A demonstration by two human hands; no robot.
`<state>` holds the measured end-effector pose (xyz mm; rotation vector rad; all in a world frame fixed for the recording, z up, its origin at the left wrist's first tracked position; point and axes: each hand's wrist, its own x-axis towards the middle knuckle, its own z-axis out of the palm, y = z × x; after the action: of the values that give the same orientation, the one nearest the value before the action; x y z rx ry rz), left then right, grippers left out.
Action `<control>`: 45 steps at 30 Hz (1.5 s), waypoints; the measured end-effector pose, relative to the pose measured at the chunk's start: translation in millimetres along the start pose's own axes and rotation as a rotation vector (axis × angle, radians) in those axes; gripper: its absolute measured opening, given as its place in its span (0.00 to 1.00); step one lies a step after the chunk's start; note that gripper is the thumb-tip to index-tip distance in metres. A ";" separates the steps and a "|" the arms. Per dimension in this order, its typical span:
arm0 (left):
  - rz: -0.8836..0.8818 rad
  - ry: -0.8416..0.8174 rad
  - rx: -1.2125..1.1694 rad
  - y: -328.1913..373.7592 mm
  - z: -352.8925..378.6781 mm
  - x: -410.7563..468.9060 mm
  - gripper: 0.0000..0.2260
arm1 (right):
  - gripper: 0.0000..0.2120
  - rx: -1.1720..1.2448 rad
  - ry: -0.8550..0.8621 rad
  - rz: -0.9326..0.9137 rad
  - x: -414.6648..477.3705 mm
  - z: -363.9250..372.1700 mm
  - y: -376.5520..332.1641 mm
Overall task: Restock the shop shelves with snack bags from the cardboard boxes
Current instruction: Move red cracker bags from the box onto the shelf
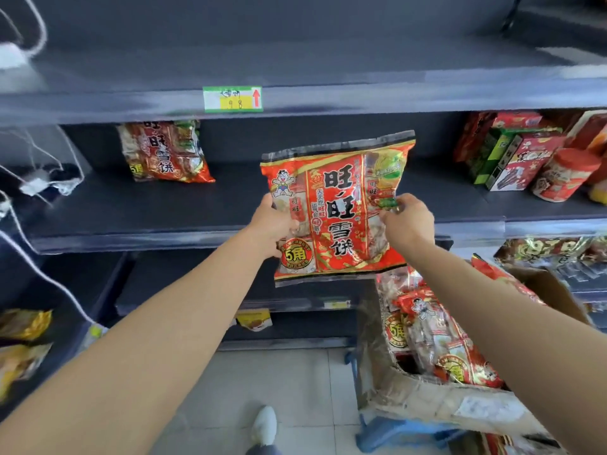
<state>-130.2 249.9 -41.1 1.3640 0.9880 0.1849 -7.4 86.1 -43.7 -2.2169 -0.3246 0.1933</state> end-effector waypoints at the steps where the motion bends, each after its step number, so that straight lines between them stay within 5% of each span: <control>1: 0.002 0.011 -0.011 -1.5 -11.1 3.7 0.23 | 0.08 -0.021 -0.014 -0.010 0.8 11.5 -6.9; 15: 0.116 0.234 -0.025 40.1 -138.4 98.0 0.34 | 0.08 -0.012 -0.097 -0.167 49.3 134.9 -116.4; 21: 0.298 0.318 0.100 42.2 -170.1 158.4 0.30 | 0.13 0.036 -0.080 -0.209 72.3 186.9 -131.0; 25: 0.318 0.336 0.133 30.6 -174.2 194.2 0.12 | 0.15 0.084 -0.067 -0.195 87.4 216.4 -125.1; 28: 0.343 0.327 0.145 25.9 -174.0 218.0 0.10 | 0.15 0.108 -0.066 -0.188 98.1 231.8 -121.2; 35: 0.407 0.265 0.129 48.9 -176.2 260.0 0.30 | 0.18 0.110 -0.047 -0.188 140.3 248.8 -141.1; 40: 0.411 0.232 0.147 56.2 -177.4 289.5 0.33 | 0.24 -0.061 -0.157 -0.103 174.4 264.9 -138.7; 45: 0.397 0.211 0.119 49.3 -172.6 301.7 0.35 | 0.35 0.016 -0.277 0.009 185.4 279.1 -127.8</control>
<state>-44.0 580.0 -124.0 1.6676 0.9019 0.5855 78.6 425.9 -119.4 -2.1769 -0.4616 0.5089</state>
